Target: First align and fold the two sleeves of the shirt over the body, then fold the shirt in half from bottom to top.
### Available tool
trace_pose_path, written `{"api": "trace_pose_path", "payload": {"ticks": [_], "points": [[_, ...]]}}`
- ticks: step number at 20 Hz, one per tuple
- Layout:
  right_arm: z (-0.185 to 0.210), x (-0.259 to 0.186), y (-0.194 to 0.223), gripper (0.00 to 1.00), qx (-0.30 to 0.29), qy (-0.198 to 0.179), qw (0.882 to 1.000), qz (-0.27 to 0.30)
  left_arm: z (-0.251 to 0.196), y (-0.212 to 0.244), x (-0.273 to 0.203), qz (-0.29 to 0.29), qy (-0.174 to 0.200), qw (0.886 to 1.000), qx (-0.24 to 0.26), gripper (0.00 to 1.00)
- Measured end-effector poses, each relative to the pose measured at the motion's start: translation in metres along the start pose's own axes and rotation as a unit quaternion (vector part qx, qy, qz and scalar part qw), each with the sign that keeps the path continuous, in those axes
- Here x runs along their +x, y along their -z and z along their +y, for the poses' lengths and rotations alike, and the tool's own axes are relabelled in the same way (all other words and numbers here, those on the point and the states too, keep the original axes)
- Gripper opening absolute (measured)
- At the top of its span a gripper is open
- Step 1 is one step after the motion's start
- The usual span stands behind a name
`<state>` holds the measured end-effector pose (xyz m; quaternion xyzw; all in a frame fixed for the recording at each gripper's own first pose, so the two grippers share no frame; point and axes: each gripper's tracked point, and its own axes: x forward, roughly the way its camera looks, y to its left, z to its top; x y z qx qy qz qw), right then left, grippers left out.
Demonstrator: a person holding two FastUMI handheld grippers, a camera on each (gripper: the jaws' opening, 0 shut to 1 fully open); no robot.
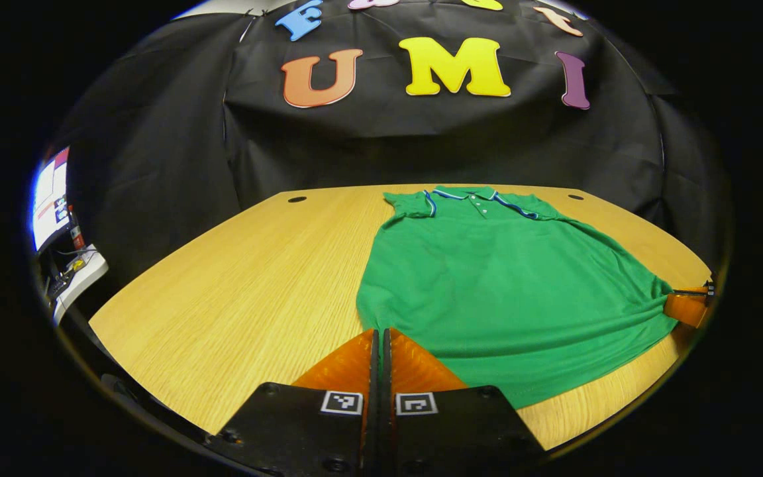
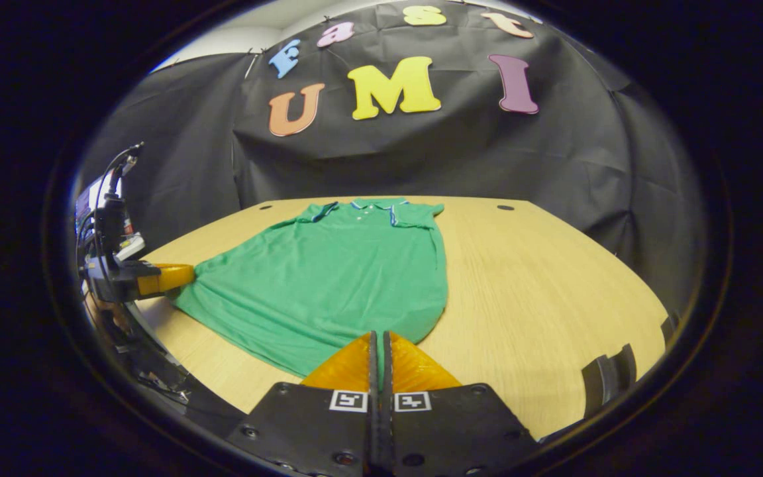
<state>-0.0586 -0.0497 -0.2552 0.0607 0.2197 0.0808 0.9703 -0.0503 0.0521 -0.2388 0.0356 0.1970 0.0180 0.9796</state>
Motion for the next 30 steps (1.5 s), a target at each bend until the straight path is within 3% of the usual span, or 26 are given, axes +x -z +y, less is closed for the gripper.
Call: {"api": "trace_pose_path", "payload": {"ticks": [8, 14, 24, 26, 30], "points": [[-0.007, -0.013, -0.060, 0.02, -0.011, 0.000, 0.998, -0.068, -0.007, -0.054, -0.013, -0.059, -0.001, 0.998, 0.009, 0.06], [-0.026, 0.013, -0.112, 0.00, -0.004, 0.009, 0.996, -0.094, -0.016, -0.100, 0.003, -0.087, 0.010, 0.996, -0.011, 0.06], [-0.033, 0.099, -0.155, 0.00, -0.013, 0.004, 0.998, -0.065, -0.015, -0.152, 0.083, -0.082, 0.006, 0.996, 0.020, 0.06], [-0.030, 0.119, -0.171, 0.00, -0.015, -0.007, 0.998, -0.058, -0.013, -0.164, 0.103, -0.077, 0.007, 0.997, 0.009, 0.06], [-0.037, 0.160, -0.221, 0.00, -0.055, 0.008, 0.995, -0.087, -0.007, -0.199, 0.154, -0.075, 0.006, 0.997, -0.012, 0.05]]}}
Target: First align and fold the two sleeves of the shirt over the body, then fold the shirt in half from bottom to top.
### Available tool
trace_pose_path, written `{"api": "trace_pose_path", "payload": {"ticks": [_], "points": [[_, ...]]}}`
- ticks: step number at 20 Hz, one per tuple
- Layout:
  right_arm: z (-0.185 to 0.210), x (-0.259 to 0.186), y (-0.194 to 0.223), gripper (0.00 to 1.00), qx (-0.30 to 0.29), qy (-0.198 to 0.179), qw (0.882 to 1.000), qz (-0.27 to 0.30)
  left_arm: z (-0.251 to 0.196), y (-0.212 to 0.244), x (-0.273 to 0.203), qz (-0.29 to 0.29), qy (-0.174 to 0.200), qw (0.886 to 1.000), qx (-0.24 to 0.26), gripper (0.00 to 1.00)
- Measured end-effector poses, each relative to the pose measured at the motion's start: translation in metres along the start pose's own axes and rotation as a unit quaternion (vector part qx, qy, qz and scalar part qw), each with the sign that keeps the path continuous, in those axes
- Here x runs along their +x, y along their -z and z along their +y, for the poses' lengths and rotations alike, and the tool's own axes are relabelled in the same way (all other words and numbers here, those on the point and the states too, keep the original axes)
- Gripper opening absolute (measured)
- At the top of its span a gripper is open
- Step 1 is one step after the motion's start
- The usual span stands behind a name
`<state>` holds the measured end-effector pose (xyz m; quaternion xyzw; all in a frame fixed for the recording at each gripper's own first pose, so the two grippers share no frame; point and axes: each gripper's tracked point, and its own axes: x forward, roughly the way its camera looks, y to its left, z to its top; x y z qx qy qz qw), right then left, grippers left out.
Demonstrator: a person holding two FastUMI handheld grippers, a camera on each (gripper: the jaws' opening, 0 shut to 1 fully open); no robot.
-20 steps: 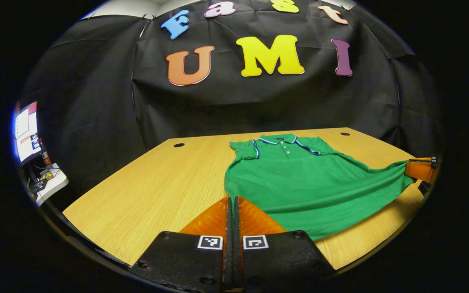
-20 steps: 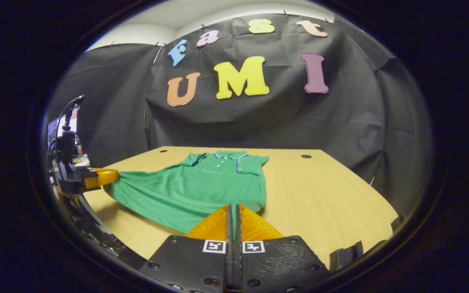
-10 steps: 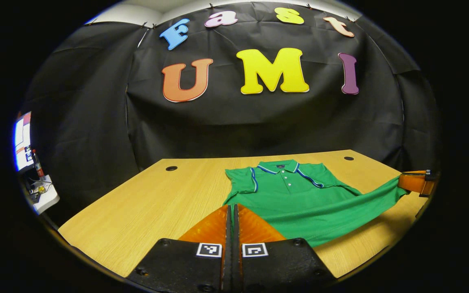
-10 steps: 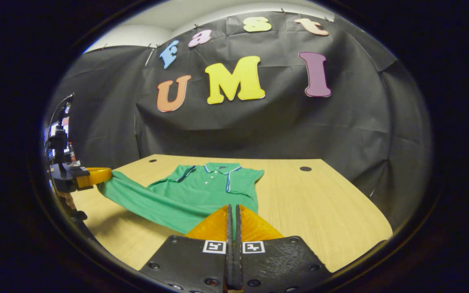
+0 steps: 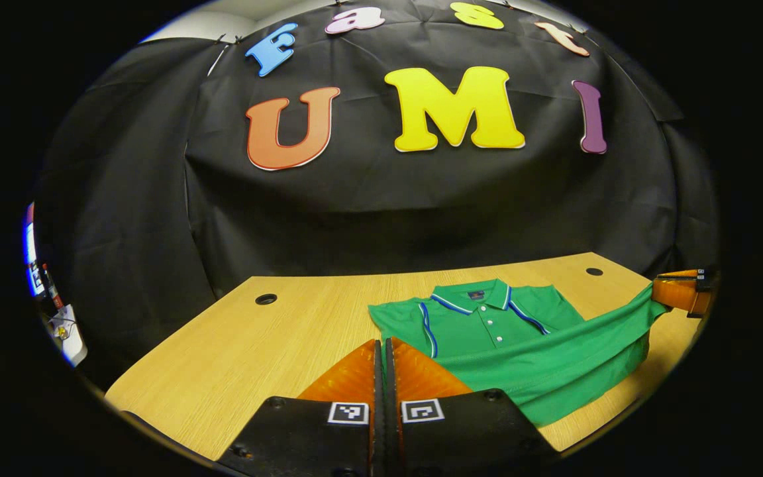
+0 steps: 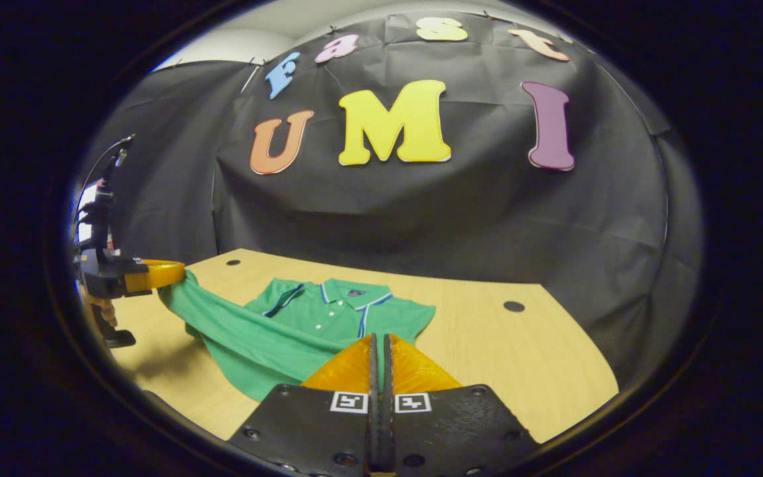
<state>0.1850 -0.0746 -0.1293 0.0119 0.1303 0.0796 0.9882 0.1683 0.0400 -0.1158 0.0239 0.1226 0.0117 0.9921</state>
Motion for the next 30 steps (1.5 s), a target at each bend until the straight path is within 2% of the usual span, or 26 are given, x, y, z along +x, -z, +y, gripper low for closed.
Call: {"api": "trace_pose_path", "payload": {"ticks": [3, 6, 10, 12, 16, 19, 21, 23, 24, 26, 28, 30], "points": [[-0.001, 0.039, -0.034, 0.00, -0.007, -0.006, 1.000, -0.016, 0.008, -0.018, 0.039, 0.007, -0.020, 1.000, 0.005, 0.06], [-0.016, 0.088, -0.065, 0.00, -0.010, 0.016, 0.999, -0.034, 0.007, -0.048, 0.087, -0.013, -0.026, 1.000, 0.012, 0.05], [-0.040, 0.154, -0.086, 0.00, 0.039, 0.044, 0.998, -0.035, 0.002, -0.066, 0.153, -0.013, -0.026, 0.999, 0.018, 0.05], [-0.052, 0.189, -0.080, 0.00, 0.076, 0.062, 0.995, -0.016, -0.002, -0.064, 0.184, -0.003, -0.028, 0.999, 0.032, 0.06], [-0.064, 0.246, -0.043, 0.00, 0.064, 0.096, 0.993, 0.023, -0.017, -0.048, 0.235, 0.003, -0.009, 0.999, 0.045, 0.05], [-0.068, 0.259, -0.014, 0.00, 0.063, 0.113, 0.990, 0.055, -0.023, -0.001, 0.256, 0.045, -0.003, 0.997, 0.062, 0.06], [-0.068, 0.263, 0.002, 0.00, 0.057, 0.118, 0.989, 0.072, -0.029, 0.023, 0.263, 0.069, 0.018, 0.997, 0.039, 0.08], [-0.074, 0.263, 0.013, 0.07, 0.045, 0.135, 0.987, 0.080, -0.030, 0.025, 0.263, 0.068, 0.022, 0.997, 0.031, 0.10], [-0.077, 0.263, 0.016, 0.36, 0.044, 0.143, 0.985, 0.085, -0.029, 0.024, 0.263, 0.060, 0.022, 0.998, 0.022, 0.27], [-0.079, 0.261, 0.024, 0.96, 0.042, 0.152, 0.983, 0.093, -0.034, 0.016, 0.256, 0.047, 0.040, 0.998, 0.004, 0.94], [-0.078, 0.260, 0.025, 0.96, 0.035, 0.148, 0.984, 0.097, -0.029, 0.017, 0.253, 0.046, 0.030, 0.998, -0.006, 1.00], [-0.073, 0.252, 0.020, 0.95, 0.028, 0.142, 0.985, 0.092, -0.024, 0.016, 0.254, 0.039, 0.011, 0.999, -0.003, 1.00]]}}
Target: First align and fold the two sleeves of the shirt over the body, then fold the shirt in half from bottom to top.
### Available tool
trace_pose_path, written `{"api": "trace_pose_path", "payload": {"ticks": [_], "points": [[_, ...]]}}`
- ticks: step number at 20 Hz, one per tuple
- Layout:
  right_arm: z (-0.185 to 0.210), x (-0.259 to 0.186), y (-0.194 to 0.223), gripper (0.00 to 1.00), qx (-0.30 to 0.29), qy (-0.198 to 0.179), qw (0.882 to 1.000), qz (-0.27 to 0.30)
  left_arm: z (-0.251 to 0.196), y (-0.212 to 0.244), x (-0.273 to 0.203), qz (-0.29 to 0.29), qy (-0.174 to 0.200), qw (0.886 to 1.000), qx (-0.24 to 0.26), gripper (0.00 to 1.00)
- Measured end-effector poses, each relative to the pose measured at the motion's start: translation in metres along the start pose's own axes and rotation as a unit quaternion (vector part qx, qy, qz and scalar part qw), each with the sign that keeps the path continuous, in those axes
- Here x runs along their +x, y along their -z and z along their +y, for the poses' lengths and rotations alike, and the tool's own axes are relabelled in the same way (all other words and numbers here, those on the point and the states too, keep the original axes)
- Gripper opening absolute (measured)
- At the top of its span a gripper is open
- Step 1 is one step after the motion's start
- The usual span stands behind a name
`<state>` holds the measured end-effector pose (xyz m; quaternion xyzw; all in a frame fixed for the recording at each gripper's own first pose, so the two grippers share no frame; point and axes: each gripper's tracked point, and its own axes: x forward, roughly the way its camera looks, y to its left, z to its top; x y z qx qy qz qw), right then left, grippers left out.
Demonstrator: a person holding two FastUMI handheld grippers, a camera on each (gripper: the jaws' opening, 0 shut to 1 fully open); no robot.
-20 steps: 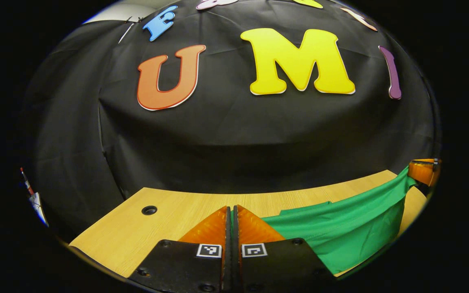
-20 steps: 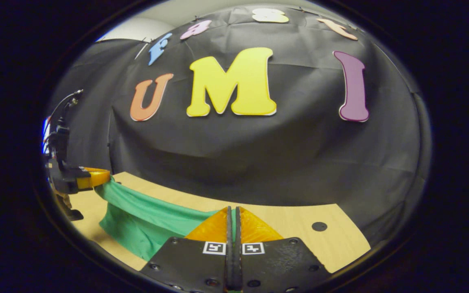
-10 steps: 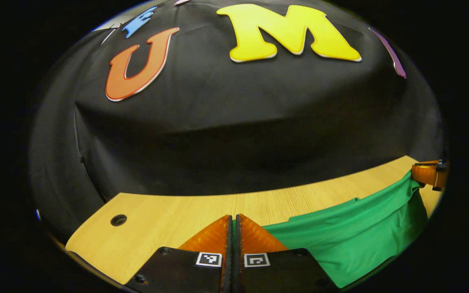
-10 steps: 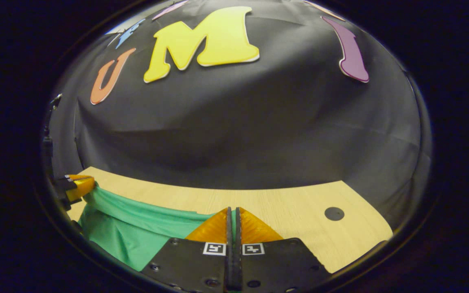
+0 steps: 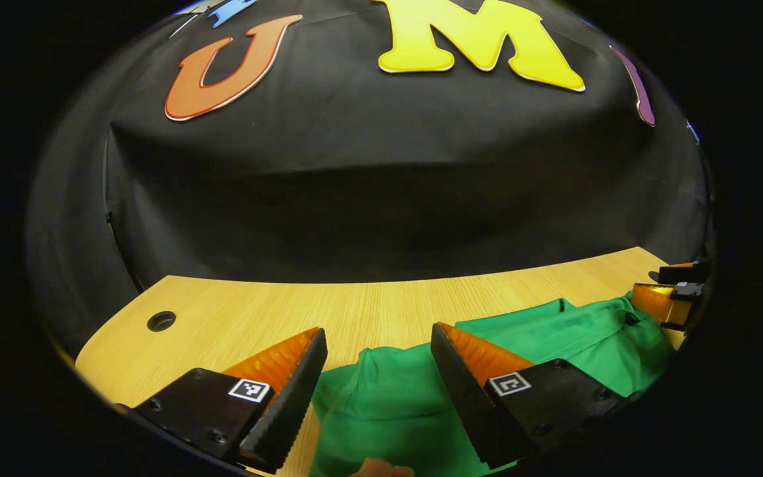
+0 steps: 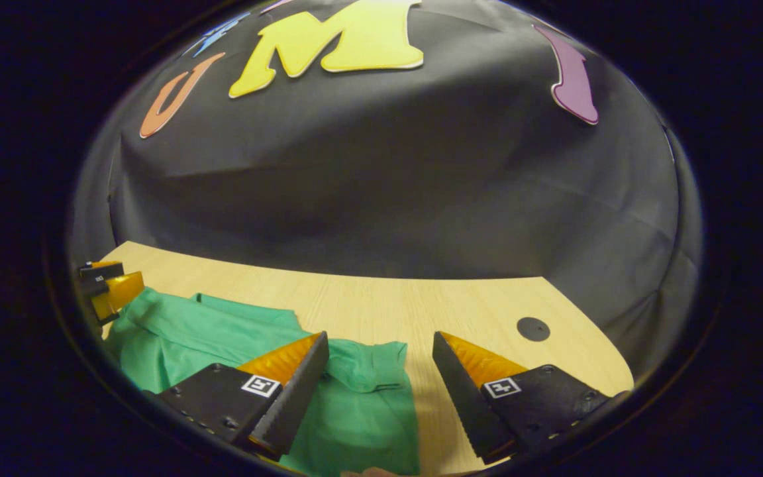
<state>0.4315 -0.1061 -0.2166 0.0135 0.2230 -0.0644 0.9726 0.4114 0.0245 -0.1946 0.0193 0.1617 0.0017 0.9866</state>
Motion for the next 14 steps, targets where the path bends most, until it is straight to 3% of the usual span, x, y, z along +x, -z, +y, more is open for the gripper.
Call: {"api": "trace_pose_path", "payload": {"ticks": [3, 6, 9, 14], "points": [[0.011, -0.024, -0.013, 0.96, 0.005, -0.031, 0.999, -0.013, 0.000, -0.012, -0.020, -0.022, 0.002, 1.000, 0.008, 1.00], [0.009, -0.053, -0.026, 0.96, -0.009, -0.022, 0.999, -0.031, 0.002, -0.031, -0.048, -0.046, -0.006, 0.999, 0.015, 1.00], [0.016, -0.097, -0.040, 0.96, 0.000, -0.042, 0.998, -0.043, -0.008, -0.043, -0.086, -0.059, -0.002, 0.998, 0.016, 1.00], [0.010, -0.183, -0.076, 0.95, -0.010, -0.043, 0.995, -0.095, -0.020, -0.052, -0.168, -0.082, -0.004, 0.996, 0.017, 1.00]]}}
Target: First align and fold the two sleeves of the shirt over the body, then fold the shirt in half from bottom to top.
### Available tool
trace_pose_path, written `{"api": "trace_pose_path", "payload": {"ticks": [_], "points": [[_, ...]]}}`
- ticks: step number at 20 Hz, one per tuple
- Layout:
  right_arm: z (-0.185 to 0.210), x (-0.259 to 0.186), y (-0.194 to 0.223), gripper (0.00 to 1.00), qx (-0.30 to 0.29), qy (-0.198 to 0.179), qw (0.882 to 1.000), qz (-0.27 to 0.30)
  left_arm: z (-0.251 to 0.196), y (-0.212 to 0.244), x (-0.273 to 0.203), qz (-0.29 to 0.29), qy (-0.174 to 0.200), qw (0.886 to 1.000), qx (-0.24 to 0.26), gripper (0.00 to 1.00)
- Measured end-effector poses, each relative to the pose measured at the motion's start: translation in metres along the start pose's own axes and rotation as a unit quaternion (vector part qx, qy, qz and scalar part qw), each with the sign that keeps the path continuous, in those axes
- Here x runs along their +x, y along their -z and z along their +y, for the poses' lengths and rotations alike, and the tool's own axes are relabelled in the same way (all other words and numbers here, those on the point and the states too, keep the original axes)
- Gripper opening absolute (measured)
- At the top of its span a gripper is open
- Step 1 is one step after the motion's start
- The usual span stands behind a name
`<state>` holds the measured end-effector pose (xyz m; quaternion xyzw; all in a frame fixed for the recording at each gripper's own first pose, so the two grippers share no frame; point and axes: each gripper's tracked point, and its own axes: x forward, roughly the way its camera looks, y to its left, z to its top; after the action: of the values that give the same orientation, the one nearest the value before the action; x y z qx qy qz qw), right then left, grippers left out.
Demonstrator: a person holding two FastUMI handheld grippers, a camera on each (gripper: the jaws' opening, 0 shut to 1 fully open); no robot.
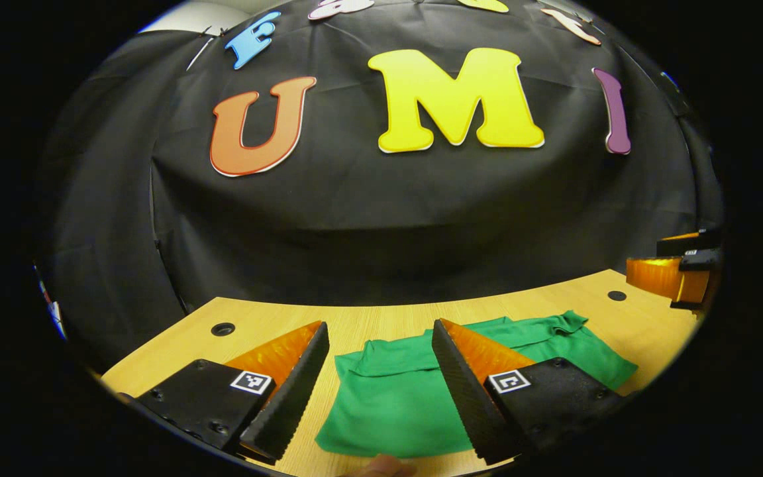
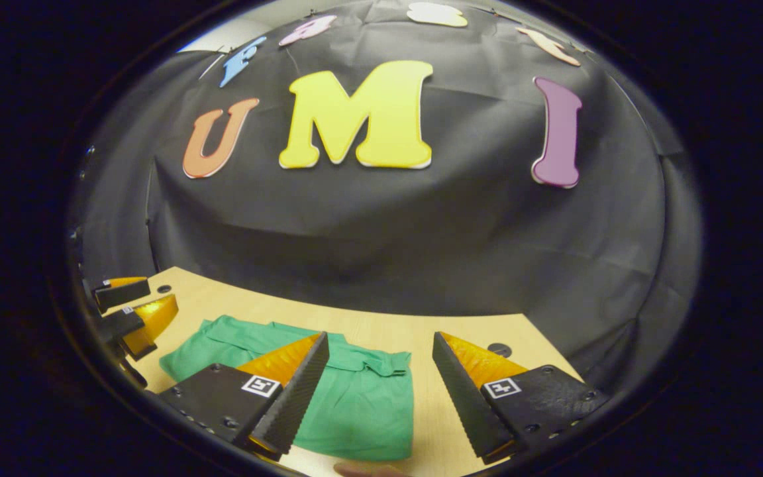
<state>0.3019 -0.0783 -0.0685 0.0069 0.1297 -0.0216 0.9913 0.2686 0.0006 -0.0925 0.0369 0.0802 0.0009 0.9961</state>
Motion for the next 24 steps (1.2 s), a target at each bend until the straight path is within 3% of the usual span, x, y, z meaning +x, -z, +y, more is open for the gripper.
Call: {"api": "trace_pose_path", "payload": {"ticks": [8, 16, 21, 24], "points": [[-0.003, -0.148, -0.027, 0.95, 0.012, -0.038, 0.998, -0.055, -0.004, -0.039, -0.151, -0.021, -0.031, 0.999, 0.019, 1.00], [-0.025, -0.296, 0.014, 0.95, -0.004, -0.035, 0.995, -0.097, -0.035, -0.034, -0.280, -0.051, -0.026, 0.998, 0.026, 1.00], [-0.020, -0.358, 0.042, 0.95, -0.014, -0.033, 0.991, -0.130, -0.037, -0.032, -0.328, -0.085, -0.020, 0.996, 0.018, 1.00], [-0.006, -0.372, 0.052, 0.95, -0.011, -0.050, 0.990, -0.131, -0.048, -0.025, -0.333, -0.093, 0.014, 0.996, 0.000, 1.00]]}}
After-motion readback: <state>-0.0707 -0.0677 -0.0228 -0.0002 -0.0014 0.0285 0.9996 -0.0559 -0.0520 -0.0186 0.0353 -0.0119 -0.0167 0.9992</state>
